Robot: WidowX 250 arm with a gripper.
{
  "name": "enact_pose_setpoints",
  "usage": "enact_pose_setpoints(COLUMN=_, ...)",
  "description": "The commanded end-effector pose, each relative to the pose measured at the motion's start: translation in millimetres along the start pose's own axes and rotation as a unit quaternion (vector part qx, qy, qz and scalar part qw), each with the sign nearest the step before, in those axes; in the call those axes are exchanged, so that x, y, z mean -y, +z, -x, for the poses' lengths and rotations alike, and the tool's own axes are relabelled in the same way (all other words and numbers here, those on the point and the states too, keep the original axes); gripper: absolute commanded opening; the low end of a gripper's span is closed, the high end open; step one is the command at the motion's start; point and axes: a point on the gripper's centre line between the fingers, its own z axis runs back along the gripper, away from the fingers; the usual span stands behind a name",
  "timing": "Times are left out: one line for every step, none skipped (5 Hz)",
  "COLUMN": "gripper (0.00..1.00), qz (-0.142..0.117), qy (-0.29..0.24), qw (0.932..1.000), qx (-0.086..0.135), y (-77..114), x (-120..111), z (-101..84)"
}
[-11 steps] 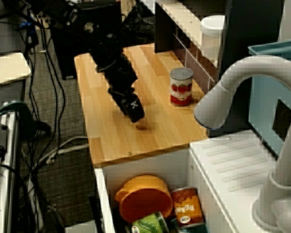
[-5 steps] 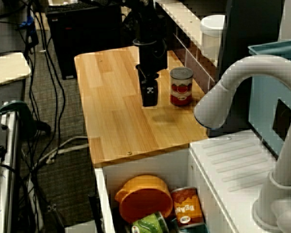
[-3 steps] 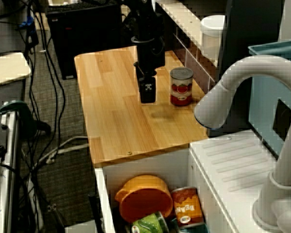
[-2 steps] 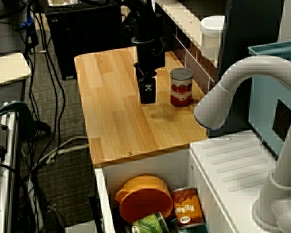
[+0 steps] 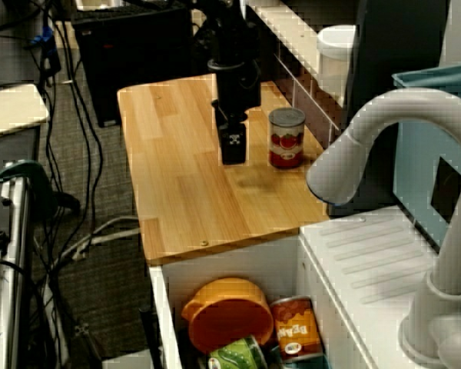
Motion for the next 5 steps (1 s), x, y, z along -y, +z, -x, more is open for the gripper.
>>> enact_pose_setpoints(gripper=1.00, qz=-0.006, qy=-0.004, qw=0.9997, qx=0.025, y=15.6, x=10, z=6.9)
enact_pose_setpoints(gripper=1.00, qz=-0.012, qy=0.000, qw=0.9997, qx=0.021, y=15.5, x=8, z=4.4)
enact_pose_setpoints(gripper=1.00, qz=-0.033, qy=-0.012, qw=0.9986, qx=0.039, y=22.7, x=9, z=10.9)
enact_pose_setpoints(gripper=1.00, qz=-0.039, qy=-0.019, qw=0.9970, qx=0.064, y=34.3, x=11, z=22.4)
enact_pose_setpoints(gripper=1.00, qz=-0.066, qy=-0.021, qw=0.9927, qx=0.099, y=35.7, x=14, z=30.5)
